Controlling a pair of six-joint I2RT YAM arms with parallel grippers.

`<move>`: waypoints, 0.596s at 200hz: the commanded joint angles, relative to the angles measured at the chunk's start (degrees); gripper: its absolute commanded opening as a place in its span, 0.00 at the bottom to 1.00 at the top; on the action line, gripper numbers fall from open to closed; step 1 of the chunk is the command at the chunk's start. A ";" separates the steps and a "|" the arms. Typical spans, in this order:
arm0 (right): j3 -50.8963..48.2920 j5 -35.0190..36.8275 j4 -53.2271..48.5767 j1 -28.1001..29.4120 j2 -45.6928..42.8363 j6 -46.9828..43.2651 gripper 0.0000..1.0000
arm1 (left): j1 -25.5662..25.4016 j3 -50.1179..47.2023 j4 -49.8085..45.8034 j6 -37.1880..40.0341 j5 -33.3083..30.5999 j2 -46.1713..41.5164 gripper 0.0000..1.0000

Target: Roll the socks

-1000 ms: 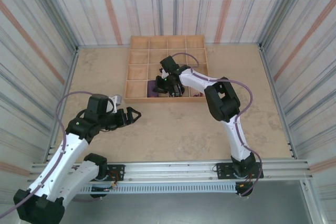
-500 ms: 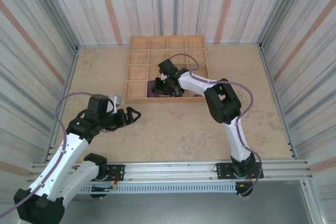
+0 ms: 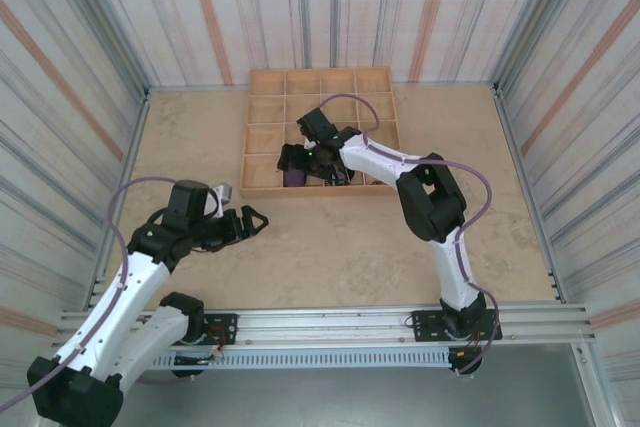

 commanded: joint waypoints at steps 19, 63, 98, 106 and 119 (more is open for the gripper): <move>-5.23 10.50 -1.62 1.32 -14.32 -7.92 1.00 | 0.76 3.05 -2.09 3.50 -2.86 1.98 0.98; -18.67 18.68 -0.39 0.03 -32.76 -14.60 0.99 | 2.72 7.76 0.88 9.81 -6.21 7.38 0.99; -30.25 19.89 -2.46 -7.72 -47.54 -18.18 0.99 | 7.00 7.96 8.98 17.61 -9.93 9.47 0.99; -33.75 19.94 -1.45 -9.97 -50.78 -20.20 0.99 | 7.77 7.52 11.10 19.57 -11.93 9.77 0.99; -38.73 20.55 -0.31 -13.86 -55.68 -23.13 0.99 | 8.92 6.72 14.68 22.92 -14.65 10.74 0.99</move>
